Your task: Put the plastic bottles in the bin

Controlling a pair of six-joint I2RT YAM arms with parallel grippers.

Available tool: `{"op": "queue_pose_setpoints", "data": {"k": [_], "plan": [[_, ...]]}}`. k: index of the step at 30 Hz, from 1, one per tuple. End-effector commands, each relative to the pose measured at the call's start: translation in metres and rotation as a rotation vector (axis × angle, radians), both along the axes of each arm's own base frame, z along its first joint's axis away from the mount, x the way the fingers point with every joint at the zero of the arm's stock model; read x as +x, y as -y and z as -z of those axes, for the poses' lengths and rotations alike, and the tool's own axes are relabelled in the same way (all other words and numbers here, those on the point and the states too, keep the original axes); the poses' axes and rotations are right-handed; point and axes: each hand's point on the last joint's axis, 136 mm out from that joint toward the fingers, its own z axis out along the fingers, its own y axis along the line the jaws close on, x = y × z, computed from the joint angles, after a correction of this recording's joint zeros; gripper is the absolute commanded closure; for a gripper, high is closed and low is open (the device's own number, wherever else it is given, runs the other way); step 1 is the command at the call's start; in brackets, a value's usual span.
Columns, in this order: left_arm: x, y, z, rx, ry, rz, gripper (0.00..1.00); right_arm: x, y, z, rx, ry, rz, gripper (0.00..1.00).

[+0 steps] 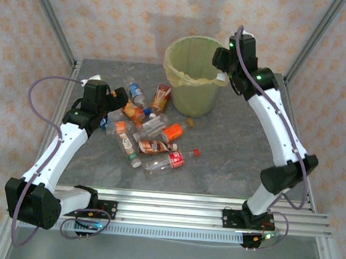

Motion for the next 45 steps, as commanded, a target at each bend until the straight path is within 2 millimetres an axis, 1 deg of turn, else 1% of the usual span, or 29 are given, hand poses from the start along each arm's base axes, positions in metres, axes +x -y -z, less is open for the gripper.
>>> {"op": "queue_pose_setpoints", "data": {"k": [1, 6, 10, 12, 16, 18, 21, 26, 34, 40, 45], "plan": [[-0.003, 0.001, -0.011, 0.022, 0.011, 0.011, 0.0, 0.022, -0.012, -0.012, -0.018, 0.036, -0.04, 0.58], [-0.006, 0.001, -0.01, 0.027, 0.011, 0.013, 0.0, 0.054, -0.029, 0.002, -0.038, 0.013, -0.067, 0.59], [-0.006, 0.003, -0.008, 0.021, 0.008, 0.021, 0.0, 0.078, -0.038, 0.005, -0.034, 0.025, -0.076, 0.59], [-0.006, 0.002, -0.007, 0.02, 0.007, 0.021, 0.0, 0.09, -0.042, 0.012, -0.027, 0.024, -0.087, 0.58], [-0.008, 0.001, -0.006, 0.028, 0.003, 0.02, 0.0, 0.111, -0.052, 0.036, -0.027, 0.009, -0.113, 0.58], [-0.009, 0.001, -0.007, 0.034, 0.002, 0.02, 0.0, 0.118, -0.055, 0.05, -0.033, -0.009, -0.124, 0.58], [-0.01, 0.001, -0.005, 0.034, -0.003, 0.021, 0.0, 0.126, -0.053, 0.071, -0.036, -0.048, -0.126, 0.58], [-0.009, 0.001, -0.003, 0.034, -0.009, 0.023, 0.0, 0.13, -0.056, 0.099, -0.064, -0.11, -0.146, 0.58], [-0.009, 0.001, -0.001, 0.036, -0.011, 0.021, 0.0, 0.132, -0.049, 0.148, -0.148, -0.224, -0.161, 0.58], [-0.009, 0.0, -0.002, 0.045, -0.011, 0.016, 0.0, 0.129, -0.041, 0.173, -0.18, -0.303, -0.168, 0.58], [-0.009, -0.002, -0.003, 0.048, -0.01, 0.012, 0.0, 0.117, -0.036, 0.185, -0.218, -0.369, -0.179, 0.57]]}}
